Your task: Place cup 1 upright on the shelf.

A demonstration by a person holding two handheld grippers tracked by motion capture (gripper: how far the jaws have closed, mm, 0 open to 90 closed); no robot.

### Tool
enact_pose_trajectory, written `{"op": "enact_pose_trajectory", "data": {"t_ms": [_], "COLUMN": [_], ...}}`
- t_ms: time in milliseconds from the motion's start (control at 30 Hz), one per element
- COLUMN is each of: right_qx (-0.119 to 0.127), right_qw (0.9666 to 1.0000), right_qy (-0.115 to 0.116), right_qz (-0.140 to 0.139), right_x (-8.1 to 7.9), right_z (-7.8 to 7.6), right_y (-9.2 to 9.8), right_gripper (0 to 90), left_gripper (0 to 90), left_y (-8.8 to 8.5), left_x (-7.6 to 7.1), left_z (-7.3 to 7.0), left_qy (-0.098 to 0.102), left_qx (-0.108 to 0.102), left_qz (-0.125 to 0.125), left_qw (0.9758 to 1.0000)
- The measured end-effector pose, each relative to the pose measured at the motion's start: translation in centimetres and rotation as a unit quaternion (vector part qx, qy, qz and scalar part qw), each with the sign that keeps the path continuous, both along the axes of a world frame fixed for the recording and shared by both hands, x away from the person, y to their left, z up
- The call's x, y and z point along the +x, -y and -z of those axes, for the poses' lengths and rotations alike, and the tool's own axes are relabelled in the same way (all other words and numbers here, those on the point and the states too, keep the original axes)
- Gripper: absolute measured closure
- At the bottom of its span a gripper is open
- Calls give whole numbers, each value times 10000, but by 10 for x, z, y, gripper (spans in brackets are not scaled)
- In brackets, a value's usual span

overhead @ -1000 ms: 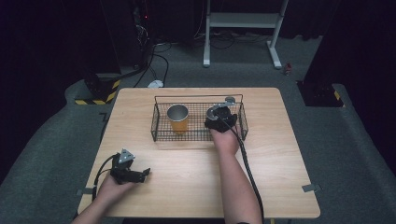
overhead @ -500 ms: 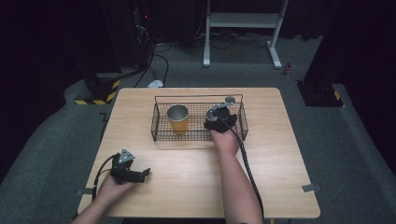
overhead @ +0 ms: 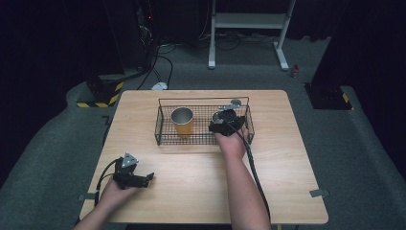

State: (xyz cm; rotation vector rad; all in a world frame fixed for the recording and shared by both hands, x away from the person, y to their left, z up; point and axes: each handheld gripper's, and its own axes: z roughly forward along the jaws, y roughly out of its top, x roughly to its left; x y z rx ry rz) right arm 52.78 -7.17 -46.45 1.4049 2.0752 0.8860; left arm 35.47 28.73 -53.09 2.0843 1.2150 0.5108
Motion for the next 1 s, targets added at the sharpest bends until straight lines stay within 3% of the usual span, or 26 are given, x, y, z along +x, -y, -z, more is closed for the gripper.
{"op": "enact_pose_trajectory", "data": {"t_ms": [367,1000], "right_qx": [198,314], "right_qw": [9996,9979], "right_qy": [219,546], "right_qz": [39,-142], "right_x": [-7,-29], "right_z": [-14,-37], "right_y": [5,9], "right_gripper": [91,92], "left_gripper": [4,4], "left_y": [0,0], "left_x": [0,0], "left_z": [0,0], "left_qy": [-4,5], "left_qx": [-5,2], "left_qz": [-13,-12], "left_qw": [10000,10000]}}
